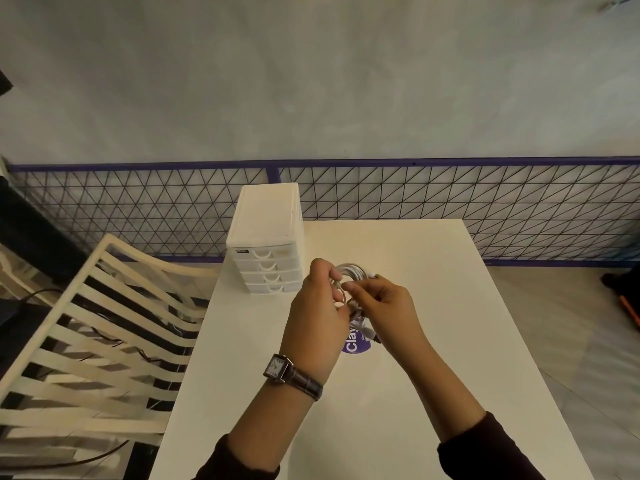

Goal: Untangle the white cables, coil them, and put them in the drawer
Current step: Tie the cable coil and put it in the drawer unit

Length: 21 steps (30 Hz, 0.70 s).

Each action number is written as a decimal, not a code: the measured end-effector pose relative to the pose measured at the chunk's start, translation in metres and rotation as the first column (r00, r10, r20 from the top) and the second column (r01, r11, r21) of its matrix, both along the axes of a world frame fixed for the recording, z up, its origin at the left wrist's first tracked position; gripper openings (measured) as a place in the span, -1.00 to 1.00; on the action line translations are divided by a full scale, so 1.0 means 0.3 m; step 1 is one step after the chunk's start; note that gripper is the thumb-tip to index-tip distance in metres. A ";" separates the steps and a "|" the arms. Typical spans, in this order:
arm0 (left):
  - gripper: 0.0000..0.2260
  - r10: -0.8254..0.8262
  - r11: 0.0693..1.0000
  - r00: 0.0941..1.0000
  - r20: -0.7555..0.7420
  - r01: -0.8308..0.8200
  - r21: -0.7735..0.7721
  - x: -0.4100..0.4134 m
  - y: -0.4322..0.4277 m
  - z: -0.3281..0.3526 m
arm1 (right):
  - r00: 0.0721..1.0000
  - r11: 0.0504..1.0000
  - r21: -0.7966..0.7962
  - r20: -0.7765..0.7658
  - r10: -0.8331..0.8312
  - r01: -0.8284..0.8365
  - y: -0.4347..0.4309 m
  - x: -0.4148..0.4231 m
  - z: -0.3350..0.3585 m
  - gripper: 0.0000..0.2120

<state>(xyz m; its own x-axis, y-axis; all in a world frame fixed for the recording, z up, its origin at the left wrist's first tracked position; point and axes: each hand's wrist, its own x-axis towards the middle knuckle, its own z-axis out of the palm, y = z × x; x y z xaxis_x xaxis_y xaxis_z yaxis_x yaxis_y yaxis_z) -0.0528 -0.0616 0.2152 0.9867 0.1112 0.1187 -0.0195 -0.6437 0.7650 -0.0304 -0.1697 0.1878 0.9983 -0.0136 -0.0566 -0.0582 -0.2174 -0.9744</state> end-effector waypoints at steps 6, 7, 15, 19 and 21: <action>-0.69 0.016 0.999 0.993 0.119 -0.010 -0.049 -0.010 0.000 0.004 | 0.998 0.998 -0.007 0.001 -0.065 0.065 -0.003 0.008 -0.014 -0.90; -0.69 0.038 0.995 0.982 0.184 -0.020 -0.095 -0.014 0.009 0.007 | 0.997 0.996 0.022 -0.010 -0.083 0.083 -0.009 0.008 -0.012 -0.91; -0.86 -0.013 0.826 0.939 -0.344 -0.184 -0.532 0.081 0.162 -0.100 | 0.991 0.956 0.279 -0.120 -0.058 0.089 -0.042 -0.001 0.004 -0.87; -0.82 -0.323 0.551 0.871 -0.371 -0.146 -0.822 0.078 0.126 -0.156 | 0.993 0.952 0.303 -0.113 -0.017 0.051 -0.019 -0.009 0.013 -0.85; -0.78 -0.351 0.552 0.876 -0.331 -0.092 -0.829 0.076 0.116 -0.168 | 0.994 0.950 0.311 -0.110 -0.004 0.038 -0.018 -0.011 0.012 -0.85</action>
